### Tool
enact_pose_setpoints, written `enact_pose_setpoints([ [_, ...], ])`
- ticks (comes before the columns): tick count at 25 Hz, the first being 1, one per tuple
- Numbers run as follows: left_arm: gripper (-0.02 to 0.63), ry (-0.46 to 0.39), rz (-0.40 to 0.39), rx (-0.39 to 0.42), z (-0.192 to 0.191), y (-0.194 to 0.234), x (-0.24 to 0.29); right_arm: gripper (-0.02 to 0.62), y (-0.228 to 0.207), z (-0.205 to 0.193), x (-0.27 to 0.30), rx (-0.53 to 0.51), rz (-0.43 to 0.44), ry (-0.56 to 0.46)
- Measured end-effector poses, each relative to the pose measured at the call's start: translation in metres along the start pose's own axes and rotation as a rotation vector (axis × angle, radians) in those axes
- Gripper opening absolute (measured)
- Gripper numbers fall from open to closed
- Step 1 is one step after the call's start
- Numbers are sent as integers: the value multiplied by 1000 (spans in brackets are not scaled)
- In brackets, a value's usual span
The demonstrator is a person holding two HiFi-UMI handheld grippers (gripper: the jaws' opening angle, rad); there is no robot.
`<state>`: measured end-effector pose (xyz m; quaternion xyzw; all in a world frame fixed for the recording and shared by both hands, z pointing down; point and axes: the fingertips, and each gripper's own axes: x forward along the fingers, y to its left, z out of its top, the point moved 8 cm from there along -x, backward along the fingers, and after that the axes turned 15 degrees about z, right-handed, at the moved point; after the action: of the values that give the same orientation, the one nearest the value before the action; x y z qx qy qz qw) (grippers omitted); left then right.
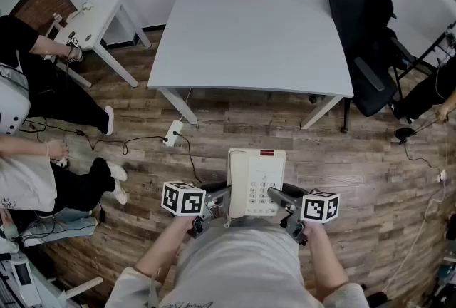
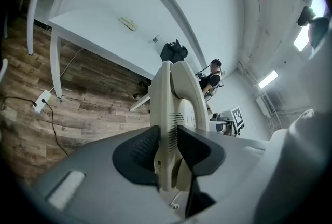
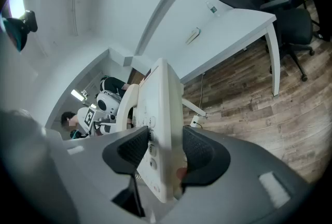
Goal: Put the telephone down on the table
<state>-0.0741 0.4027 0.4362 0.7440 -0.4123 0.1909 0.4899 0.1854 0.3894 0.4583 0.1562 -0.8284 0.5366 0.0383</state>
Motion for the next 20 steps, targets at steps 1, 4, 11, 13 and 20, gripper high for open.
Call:
enact_pose_setpoints([
  [1,131,-1,3,3,0,1,-4,215,3,-2,2,-3,-1,-2],
  [4,132,3,11,4,3,-4,-15,215,14,-2,3,0,1,-4],
  [11,132,-15,15,19,-5,1,-37,215,32,-14,14,-10,10,-3],
  [13,132,-14,16,21,-2,0,-40,214,36,-12,14,-9,12,-1],
  [20,132,-28,16,8,-1,-3,-40,218,36,-6,12,-36,-1,7],
])
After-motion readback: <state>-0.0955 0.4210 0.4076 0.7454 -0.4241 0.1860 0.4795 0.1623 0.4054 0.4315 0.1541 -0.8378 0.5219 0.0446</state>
